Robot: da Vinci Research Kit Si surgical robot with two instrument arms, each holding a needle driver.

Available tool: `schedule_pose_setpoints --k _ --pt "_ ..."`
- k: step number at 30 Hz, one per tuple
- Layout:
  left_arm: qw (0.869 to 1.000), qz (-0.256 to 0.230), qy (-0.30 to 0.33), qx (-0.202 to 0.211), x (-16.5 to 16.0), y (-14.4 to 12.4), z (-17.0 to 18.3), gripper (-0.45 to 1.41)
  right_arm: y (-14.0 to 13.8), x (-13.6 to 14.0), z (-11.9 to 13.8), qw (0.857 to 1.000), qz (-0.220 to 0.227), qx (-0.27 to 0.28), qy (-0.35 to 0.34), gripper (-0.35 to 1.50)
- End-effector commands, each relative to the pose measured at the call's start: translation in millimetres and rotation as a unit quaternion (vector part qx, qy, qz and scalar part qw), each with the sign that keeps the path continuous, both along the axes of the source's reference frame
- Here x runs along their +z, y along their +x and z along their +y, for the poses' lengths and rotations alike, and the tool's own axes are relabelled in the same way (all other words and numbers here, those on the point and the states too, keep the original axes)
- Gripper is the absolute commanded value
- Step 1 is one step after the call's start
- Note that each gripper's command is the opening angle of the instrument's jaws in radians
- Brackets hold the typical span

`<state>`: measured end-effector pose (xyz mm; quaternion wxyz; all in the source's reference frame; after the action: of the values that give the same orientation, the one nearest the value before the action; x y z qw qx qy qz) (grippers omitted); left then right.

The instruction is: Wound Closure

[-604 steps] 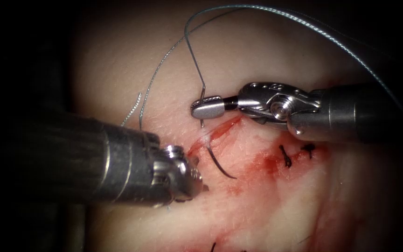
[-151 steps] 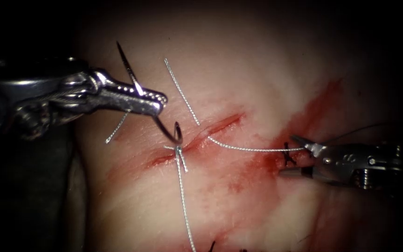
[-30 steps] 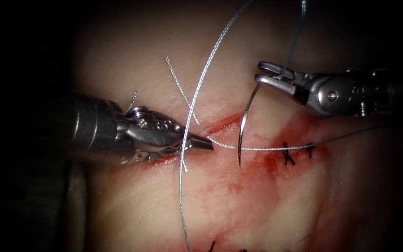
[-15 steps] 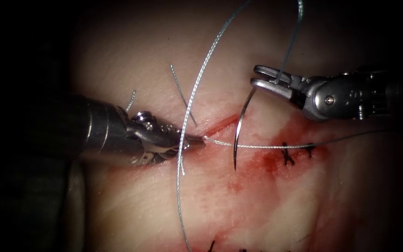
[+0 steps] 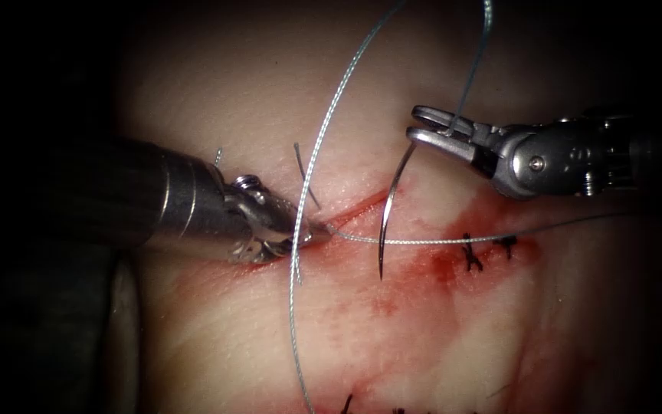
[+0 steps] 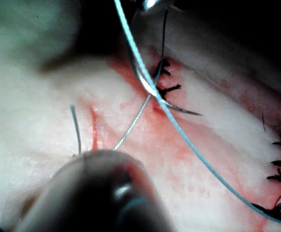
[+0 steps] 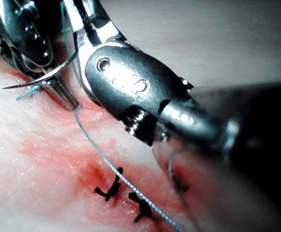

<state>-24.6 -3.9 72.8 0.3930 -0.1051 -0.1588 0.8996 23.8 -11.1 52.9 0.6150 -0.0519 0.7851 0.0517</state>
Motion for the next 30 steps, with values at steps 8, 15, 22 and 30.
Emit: schedule_pose_setpoints --k 8,15,22,30 --pt "1.000 0.020 0.014 0.006 -0.3 -0.7 -0.1 -0.45 1.9 -0.1 1.0 0.999 0.004 -0.027 -0.044 -0.35" --pt "0.998 0.023 0.064 0.013 0.2 -2.0 0.5 -0.45 2.7 0.0 1.9 0.998 0.013 -0.041 -0.051 -0.35" --pt "0.993 0.051 0.104 0.019 2.3 -3.9 2.1 -0.45 3.8 0.6 3.2 0.994 0.034 -0.076 -0.076 -0.35" --pt "0.977 0.065 0.202 0.014 2.2 -0.9 1.0 -0.45 4.9 0.6 3.6 0.989 0.050 -0.107 -0.088 -0.35"
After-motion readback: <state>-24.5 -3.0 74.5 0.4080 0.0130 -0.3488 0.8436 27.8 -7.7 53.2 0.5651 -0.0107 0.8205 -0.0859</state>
